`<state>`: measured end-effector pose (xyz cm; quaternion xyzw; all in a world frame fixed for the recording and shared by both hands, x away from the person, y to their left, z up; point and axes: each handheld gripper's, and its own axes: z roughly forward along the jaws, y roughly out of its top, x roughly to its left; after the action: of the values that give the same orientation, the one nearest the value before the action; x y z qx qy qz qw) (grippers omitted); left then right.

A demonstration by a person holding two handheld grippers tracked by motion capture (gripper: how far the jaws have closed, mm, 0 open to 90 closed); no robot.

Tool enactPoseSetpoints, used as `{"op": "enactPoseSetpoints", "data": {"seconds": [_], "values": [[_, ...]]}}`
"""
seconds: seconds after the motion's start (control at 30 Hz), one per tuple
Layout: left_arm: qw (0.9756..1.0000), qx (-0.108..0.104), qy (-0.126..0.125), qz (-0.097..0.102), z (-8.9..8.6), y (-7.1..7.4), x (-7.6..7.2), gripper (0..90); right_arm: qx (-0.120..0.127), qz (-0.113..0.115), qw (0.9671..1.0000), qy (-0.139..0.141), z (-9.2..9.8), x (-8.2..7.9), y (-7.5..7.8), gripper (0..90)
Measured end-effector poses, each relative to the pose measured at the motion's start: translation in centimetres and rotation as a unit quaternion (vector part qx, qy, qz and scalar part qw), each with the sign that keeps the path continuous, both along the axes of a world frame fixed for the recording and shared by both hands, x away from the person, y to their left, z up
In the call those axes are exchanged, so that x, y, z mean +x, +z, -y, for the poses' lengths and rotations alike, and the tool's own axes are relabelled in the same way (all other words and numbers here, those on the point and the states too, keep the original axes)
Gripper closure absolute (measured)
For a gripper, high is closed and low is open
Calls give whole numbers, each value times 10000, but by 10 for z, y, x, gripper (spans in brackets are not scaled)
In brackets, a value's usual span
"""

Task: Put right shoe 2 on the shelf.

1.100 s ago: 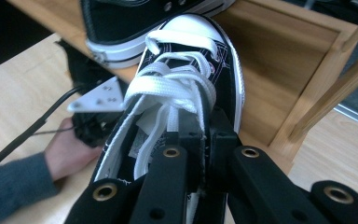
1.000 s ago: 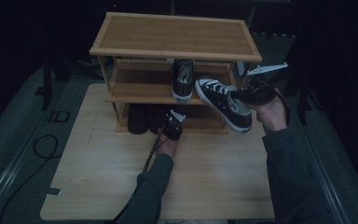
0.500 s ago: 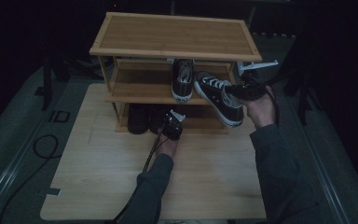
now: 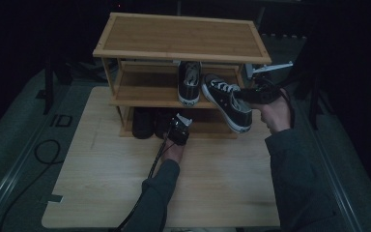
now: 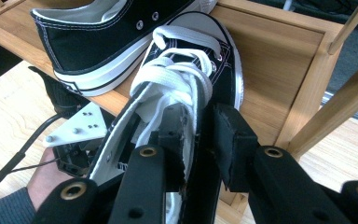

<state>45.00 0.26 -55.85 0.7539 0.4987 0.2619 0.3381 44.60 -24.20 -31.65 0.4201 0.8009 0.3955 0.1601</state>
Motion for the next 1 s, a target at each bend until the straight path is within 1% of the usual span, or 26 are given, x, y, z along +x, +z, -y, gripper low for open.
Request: {"op": "enactPoseSetpoints", "data": {"seconds": [0.3,0.37,0.57,0.67,0.83,0.9,1.0], "values": [[10000,-1,-2,-3,0,0,0,900,-31,116,9999,6,5,-6,7,712],[10000,-1,-2,-4,0,0,0,900,-96,116,9999,61,4,-9,8,704],[10000,2,1,-1,0,0,0,900,-55,188,9997,131,6,-15,13,688],[10000,-14,9,2,0,0,0,900,-99,199,9996,183,7,-19,15,680],[10000,-9,9,7,0,0,0,900,-101,285,9993,228,12,-25,18,679],[10000,-8,10,7,0,0,0,900,-157,294,9992,214,15,-27,19,682],[10000,-8,11,11,0,0,0,900,-134,316,9993,177,20,-29,20,693]]}}
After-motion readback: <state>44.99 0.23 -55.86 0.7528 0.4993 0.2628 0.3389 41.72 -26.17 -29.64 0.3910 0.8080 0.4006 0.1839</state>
